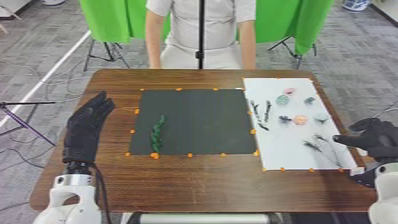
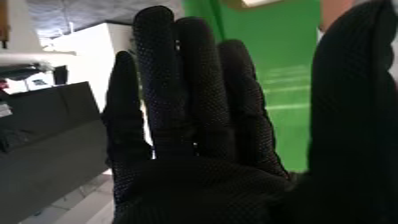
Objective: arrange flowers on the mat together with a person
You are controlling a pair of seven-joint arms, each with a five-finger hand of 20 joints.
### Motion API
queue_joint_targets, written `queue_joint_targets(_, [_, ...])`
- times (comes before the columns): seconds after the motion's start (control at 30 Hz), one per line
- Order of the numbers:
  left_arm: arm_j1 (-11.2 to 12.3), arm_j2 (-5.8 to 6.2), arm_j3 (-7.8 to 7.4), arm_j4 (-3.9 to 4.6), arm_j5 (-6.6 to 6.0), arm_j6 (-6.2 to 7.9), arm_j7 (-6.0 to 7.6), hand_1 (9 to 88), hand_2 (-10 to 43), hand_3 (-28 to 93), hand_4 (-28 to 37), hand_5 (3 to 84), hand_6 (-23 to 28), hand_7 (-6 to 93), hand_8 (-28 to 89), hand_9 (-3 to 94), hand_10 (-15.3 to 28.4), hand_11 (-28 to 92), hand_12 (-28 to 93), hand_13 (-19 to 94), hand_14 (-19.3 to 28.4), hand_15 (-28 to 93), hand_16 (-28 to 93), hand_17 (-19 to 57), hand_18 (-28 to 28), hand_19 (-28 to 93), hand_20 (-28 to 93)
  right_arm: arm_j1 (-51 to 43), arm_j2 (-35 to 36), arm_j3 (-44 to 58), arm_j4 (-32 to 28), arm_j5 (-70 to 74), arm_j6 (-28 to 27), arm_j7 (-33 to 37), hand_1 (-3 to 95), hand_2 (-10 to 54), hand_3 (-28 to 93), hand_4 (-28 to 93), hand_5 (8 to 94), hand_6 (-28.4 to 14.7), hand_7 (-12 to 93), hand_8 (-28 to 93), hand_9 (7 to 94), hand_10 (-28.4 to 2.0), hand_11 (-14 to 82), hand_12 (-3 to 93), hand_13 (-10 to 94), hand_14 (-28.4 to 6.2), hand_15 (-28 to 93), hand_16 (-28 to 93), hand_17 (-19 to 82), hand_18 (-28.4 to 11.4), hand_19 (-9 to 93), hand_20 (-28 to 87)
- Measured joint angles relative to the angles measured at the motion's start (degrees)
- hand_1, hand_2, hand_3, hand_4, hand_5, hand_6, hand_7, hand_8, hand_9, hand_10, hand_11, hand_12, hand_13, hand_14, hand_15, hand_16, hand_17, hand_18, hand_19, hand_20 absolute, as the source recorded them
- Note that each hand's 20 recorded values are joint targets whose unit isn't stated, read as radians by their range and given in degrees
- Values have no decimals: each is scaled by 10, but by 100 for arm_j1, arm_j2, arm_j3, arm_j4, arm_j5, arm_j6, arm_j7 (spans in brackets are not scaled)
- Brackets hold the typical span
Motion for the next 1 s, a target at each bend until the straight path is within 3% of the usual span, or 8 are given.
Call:
queue_joint_targets(0.03, [1, 0, -1, 0, 0, -2, -8, 298, -68, 639, -178, 435, 39, 125, -63, 405, 124, 135, 146, 316, 149, 83, 25, 73, 81, 18, 174, 4, 14, -40, 65, -1, 9, 20, 661, -95, -40, -129, 650, 4, 175, -112, 771, -125, 210, 191, 655, -111, 460, 248, 216, -173, 476, 362])
queue_joint_targets(0.2, [-1, 4, 0, 6, 1, -46, -54, 297, -68, 638, -176, 433, 38, 126, -64, 405, 124, 133, 146, 316, 149, 83, 26, 71, 81, 17, 172, 78, 133, -425, 364, -45, 138, 297, 685, -95, -125, -68, 727, 8, 180, -105, 830, -121, 229, 205, 684, -116, 522, 266, 240, -168, 458, 361])
queue_joint_targets(0.47, [6, 1, 1, 8, 2, -95, -104, 296, -68, 638, -176, 433, 39, 124, -63, 405, 124, 133, 148, 316, 150, 83, 26, 70, 81, 17, 171, 206, 155, -752, 753, -362, 462, 421, 743, -95, -143, -14, 789, 23, 189, -108, 882, -100, 235, 209, 727, -106, 557, 278, 261, -163, 465, 371])
queue_joint_targets(0.57, [8, 1, 0, 8, 1, -99, -105, 295, -68, 638, -177, 433, 38, 124, -63, 406, 124, 133, 148, 317, 150, 84, 27, 69, 81, 17, 171, 254, 173, -898, 940, -714, 684, 487, 834, -95, -276, 77, 811, 25, 188, 25, 899, -94, 238, 207, 737, -102, 563, 281, 267, -161, 471, 368])
queue_joint_targets(0.73, [12, 1, -3, 8, -1, -104, -108, 294, -68, 638, -176, 434, 38, 123, -63, 405, 124, 130, 147, 317, 149, 84, 27, 68, 80, 17, 170, 269, 176, -1015, 1123, -835, 1084, 538, 886, -95, -283, 137, 861, 33, 183, 60, 936, -77, 223, 267, 761, -93, 571, 293, 276, -156, 477, 372])
queue_joint_targets(0.83, [18, 0, -8, 8, -2, -107, -111, 295, -67, 637, -177, 433, 38, 124, -63, 406, 124, 130, 148, 316, 149, 83, 27, 67, 80, 17, 170, 265, 176, -1053, 1145, -835, 1253, 541, 884, -95, -283, 220, 887, 37, 193, 61, 937, -76, 280, 239, 775, -93, 583, 298, 283, -155, 484, 377])
queue_joint_targets(1.0, [38, -4, -37, 4, -2, -110, -120, 293, -67, 638, -177, 433, 38, 123, -63, 406, 124, 130, 148, 316, 150, 83, 28, 66, 81, 17, 169, 249, 181, -1089, 1126, -815, 1400, 541, 882, -95, -283, 264, 897, 37, 195, 66, 937, -77, 298, 228, 776, -95, 595, 305, 295, -147, 484, 378])
